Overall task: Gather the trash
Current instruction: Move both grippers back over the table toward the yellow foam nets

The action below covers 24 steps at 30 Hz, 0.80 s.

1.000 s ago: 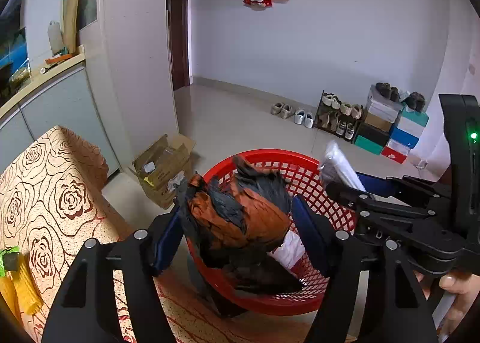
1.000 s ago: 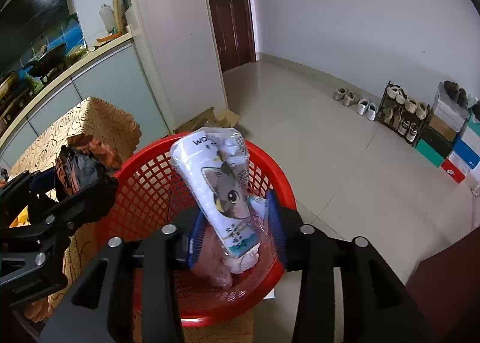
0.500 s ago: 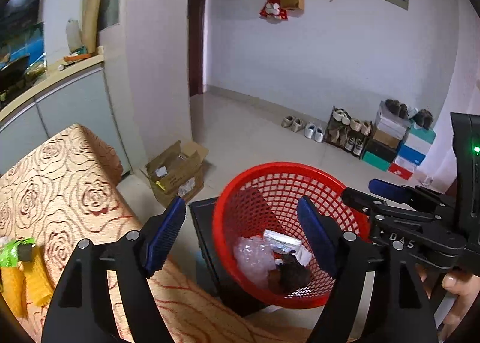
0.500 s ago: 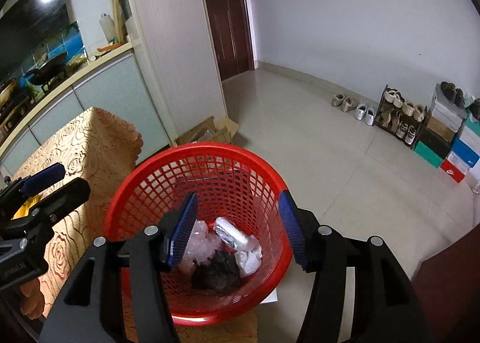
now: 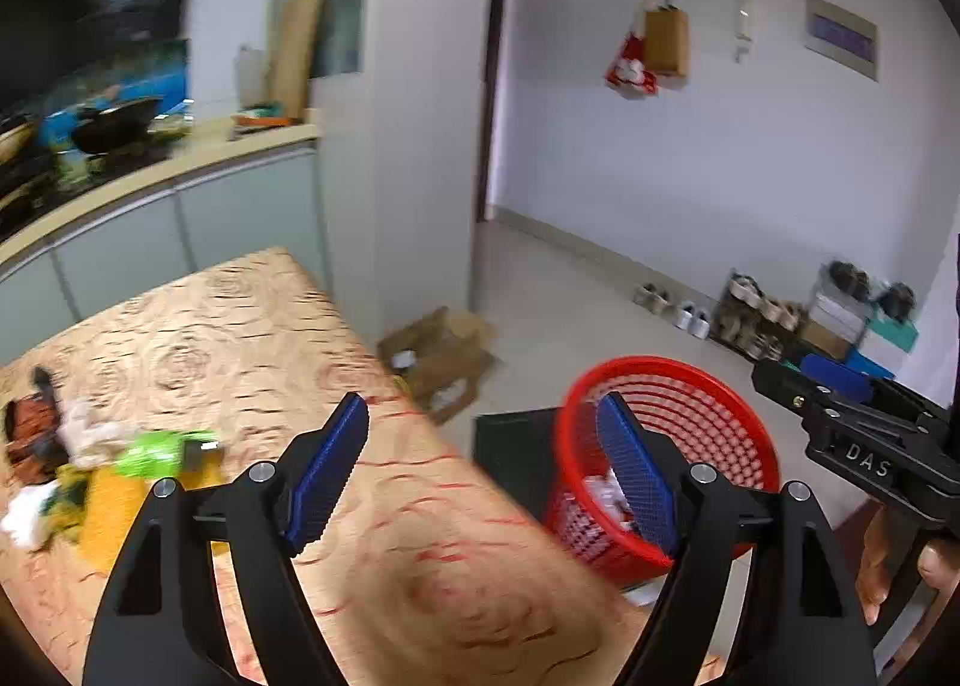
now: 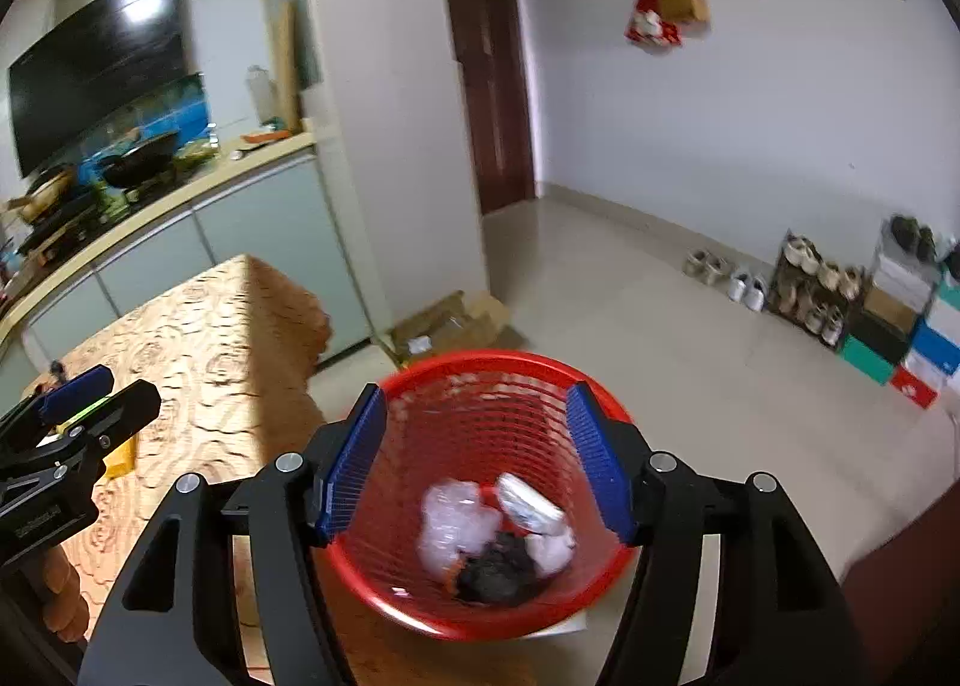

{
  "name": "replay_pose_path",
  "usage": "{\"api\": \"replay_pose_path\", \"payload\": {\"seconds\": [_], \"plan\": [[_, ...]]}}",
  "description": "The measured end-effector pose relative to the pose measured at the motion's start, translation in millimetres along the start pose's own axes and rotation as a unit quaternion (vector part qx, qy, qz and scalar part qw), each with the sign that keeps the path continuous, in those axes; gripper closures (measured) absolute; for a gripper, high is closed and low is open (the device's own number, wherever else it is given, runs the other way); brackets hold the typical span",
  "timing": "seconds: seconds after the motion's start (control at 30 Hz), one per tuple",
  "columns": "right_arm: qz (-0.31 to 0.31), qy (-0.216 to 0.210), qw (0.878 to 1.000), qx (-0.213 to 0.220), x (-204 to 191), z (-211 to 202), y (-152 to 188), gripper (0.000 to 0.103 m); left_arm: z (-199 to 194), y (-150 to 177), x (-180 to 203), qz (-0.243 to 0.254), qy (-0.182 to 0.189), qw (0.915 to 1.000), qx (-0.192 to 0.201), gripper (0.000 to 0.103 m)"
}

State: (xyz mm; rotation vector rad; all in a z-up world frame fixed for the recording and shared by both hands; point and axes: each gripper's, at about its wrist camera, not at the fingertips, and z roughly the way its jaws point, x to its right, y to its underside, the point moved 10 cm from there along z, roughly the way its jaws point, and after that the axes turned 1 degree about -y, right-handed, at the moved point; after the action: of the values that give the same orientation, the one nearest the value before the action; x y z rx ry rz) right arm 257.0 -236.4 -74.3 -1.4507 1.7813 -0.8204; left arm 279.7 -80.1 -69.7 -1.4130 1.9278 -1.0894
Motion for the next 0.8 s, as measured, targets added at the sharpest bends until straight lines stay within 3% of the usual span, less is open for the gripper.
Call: {"api": "replay_pose_path", "payload": {"seconds": [0.3,0.63,0.8], "plan": [[-0.045,-0.06,0.997,0.008,-86.1,-6.7,-4.1,0.042,-48.7,9.3,-88.8,-0.053,-0.081,0.9952,0.02,0.025],[-0.09,-0.113,0.989,0.005,-173.9,-9.0,2.7,0.042,-101.9,37.4,-203.4,-0.121,-0.169,0.9778,0.028,0.025],[-0.109,-0.129,0.986,0.0,-208.8,-5.8,8.3,0.042,-118.9,52.0,-242.0,-0.139,-0.198,0.9699,0.026,0.025]]}}
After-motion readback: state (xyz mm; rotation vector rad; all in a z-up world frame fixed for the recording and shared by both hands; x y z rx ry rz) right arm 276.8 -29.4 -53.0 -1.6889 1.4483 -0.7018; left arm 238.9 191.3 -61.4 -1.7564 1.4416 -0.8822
